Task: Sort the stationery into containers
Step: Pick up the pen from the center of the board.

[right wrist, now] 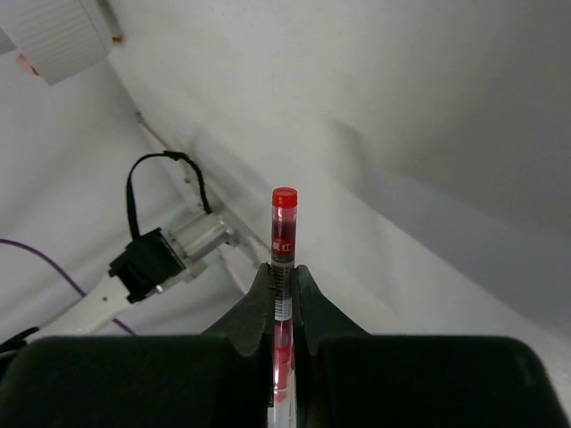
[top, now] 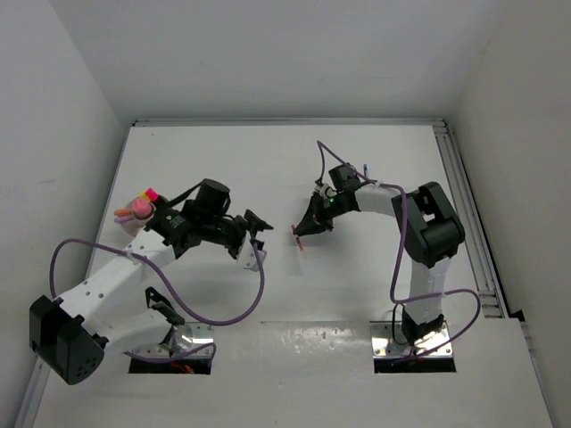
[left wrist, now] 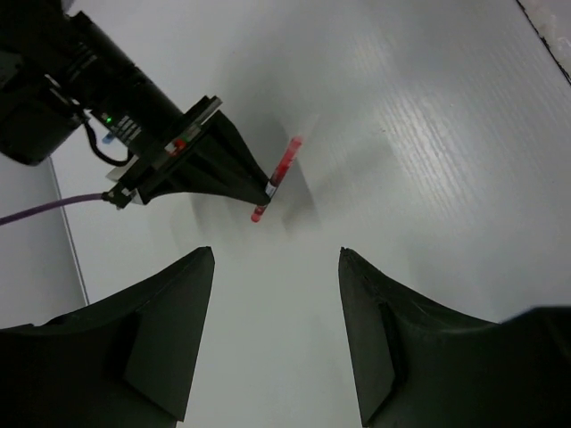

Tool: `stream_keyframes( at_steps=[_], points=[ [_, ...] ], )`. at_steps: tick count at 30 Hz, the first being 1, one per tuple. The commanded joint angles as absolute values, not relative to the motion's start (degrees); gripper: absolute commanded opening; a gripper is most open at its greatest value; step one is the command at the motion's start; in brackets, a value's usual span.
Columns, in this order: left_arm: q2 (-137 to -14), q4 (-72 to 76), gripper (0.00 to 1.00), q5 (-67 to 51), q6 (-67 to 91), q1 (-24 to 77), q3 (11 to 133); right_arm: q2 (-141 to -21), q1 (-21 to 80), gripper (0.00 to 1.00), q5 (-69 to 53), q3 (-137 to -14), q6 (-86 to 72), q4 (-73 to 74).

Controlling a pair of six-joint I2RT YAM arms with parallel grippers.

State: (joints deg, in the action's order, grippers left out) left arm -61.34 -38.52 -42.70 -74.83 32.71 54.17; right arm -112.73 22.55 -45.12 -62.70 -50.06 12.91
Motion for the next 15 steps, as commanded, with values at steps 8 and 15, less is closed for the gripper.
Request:
stream_keyframes(
  at_steps=[8,15],
  points=[
    [-65.5,-30.2,0.70,-39.8,-75.4,39.1,49.2,-106.3,26.2,0.00,-48.5,-57.9,-69.4,2.2],
    [-68.1,-23.5,0.72,-40.8,-71.9,42.5,48.4,-107.4,29.0,0.00,-49.4,-59.5,-70.3,1.3]
  ],
)
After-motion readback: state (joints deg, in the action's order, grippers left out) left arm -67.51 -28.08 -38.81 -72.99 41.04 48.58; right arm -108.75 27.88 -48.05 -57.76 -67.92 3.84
